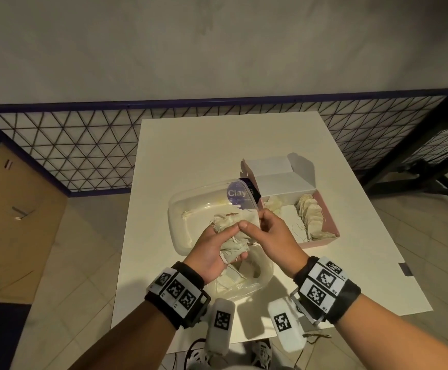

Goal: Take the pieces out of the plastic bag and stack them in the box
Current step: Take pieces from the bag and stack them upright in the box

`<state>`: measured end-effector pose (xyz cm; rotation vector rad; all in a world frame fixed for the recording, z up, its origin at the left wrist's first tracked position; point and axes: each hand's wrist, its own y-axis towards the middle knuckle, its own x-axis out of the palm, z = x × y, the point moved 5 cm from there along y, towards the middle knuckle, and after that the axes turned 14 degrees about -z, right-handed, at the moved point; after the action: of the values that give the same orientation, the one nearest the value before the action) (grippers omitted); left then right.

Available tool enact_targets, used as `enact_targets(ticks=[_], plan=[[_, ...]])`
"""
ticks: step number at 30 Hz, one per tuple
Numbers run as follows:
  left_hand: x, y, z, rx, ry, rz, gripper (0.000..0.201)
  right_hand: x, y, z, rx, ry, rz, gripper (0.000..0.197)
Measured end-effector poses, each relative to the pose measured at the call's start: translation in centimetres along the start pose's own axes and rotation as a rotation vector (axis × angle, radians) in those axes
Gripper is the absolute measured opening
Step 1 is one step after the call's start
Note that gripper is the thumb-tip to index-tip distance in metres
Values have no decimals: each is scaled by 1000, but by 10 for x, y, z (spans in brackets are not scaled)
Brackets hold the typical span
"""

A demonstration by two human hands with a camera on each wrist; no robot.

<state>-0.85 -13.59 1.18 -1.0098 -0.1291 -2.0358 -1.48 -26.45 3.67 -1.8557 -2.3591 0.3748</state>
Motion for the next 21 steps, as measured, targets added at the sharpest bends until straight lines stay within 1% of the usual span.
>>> enact_targets(ticks=[2, 4, 6, 7, 10, 13, 16, 18, 19, 21], plan=[[0, -1, 2, 18, -18, -13, 28, -3, 2, 1, 20, 106, -6, 45], [-3, -3, 5, 43, -60, -28, 24, -8, 0, -4, 17, 198, -12, 26], [-6, -4, 7, 58, -85, -49, 29, -12, -3, -9, 13, 234, -24, 11], [-7, -5, 9, 58, -89, -56, 31, -14, -4, -10, 12, 253, -26, 8], [-10, -6, 13, 56, -72, -42, 33, -21, -5, -8, 29, 255, -24, 18], [-16, -8, 15, 58, -57, -12, 36, -28, -8, -7, 41, 245, -15, 5], [-22, -10, 16, 65, -60, 14, 43, -39, -12, -11, 14, 246, 51, 16], [-26, -12, 17, 73, -29, 36, 48, -45, -16, -20, -20, 292, 74, 18], [-27, -12, 17, 75, -11, 42, 47, -47, -17, -23, -27, 328, 72, 19], [-28, -12, 17, 86, 31, 50, 38, -46, -20, -27, -17, 404, 33, 18]])
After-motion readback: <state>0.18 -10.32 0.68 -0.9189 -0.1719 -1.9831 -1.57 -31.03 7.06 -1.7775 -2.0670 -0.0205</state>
